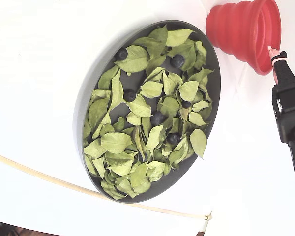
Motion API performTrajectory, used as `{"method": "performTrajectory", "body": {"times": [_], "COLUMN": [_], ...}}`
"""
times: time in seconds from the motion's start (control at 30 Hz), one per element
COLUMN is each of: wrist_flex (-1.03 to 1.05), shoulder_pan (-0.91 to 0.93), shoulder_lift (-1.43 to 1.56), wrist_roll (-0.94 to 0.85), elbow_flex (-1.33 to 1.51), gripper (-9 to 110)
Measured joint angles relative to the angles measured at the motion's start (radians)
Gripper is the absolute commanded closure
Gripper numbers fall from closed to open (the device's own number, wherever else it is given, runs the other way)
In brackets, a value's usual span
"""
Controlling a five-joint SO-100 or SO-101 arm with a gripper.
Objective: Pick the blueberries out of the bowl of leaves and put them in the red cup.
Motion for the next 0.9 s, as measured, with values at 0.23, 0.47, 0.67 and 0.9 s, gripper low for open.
{"method": "performTrajectory", "body": {"times": [0.23, 0.47, 0.67, 0.9], "wrist_flex": [0.029, 0.101, 0.141, 0.184], "shoulder_pan": [0.0, 0.0, -0.005, -0.028], "shoulder_lift": [0.058, 0.086, 0.115, 0.118], "wrist_roll": [-0.011, -0.018, -0.035, -0.052], "elbow_flex": [0.057, 0.069, 0.101, 0.129], "gripper": [85, 85, 85, 85]}}
